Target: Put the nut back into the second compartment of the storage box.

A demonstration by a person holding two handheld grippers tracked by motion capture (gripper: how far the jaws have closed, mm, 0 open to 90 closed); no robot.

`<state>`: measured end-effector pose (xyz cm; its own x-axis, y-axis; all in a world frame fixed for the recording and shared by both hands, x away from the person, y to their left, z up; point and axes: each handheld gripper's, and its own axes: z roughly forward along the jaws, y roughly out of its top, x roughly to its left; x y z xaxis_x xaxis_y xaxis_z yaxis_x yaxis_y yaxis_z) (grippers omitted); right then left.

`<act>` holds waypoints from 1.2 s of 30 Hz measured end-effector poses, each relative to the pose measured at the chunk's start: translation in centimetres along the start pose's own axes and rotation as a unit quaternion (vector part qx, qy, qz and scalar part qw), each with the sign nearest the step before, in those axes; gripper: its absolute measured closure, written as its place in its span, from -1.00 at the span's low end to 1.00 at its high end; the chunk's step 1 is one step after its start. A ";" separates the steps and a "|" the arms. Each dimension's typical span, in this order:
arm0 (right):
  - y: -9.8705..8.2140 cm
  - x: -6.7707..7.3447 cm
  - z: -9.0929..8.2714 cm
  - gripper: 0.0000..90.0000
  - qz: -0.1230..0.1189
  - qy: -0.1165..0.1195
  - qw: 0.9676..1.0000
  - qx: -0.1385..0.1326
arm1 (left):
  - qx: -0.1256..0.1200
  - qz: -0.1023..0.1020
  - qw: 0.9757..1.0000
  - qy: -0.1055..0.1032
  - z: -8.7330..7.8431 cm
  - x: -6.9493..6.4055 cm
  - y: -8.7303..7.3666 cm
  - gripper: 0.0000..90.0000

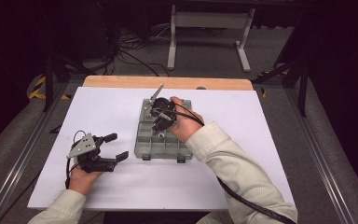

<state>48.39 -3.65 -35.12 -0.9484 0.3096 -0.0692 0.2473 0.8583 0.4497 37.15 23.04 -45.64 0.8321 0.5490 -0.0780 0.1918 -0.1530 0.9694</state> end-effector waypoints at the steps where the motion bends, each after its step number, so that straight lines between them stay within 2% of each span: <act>1: -0.1 -0.2 0.1 0.57 0.002 -0.001 1.000 0.000 | 0.000 0.000 1.000 0.000 0.0 0.0 0.0 -0.70; 6: -0.4 -0.7 0.8 0.57 0.008 0.001 1.000 0.002 | 0.001 0.000 1.000 0.000 0.0 0.0 0.0 -0.70; 18: -1.1 -1.0 3.0 0.56 0.017 0.009 1.000 0.011 | 0.001 0.000 1.000 -0.001 0.0 0.0 0.0 -0.70; 28: -1.2 -0.8 3.7 0.56 0.011 0.010 1.000 0.021 | 0.001 0.000 1.000 -0.001 0.0 0.0 0.0 -0.70; 36: -1.4 -1.0 4.2 0.56 0.016 0.014 0.999 0.026 | 0.001 0.002 1.000 -0.001 0.0 0.0 0.0 -0.70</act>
<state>49.81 -3.38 -39.45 -0.9447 0.3267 -0.0300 0.2873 0.8680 0.4050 37.20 23.03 -45.65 0.8340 0.5466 -0.0751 0.1903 -0.1572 0.9691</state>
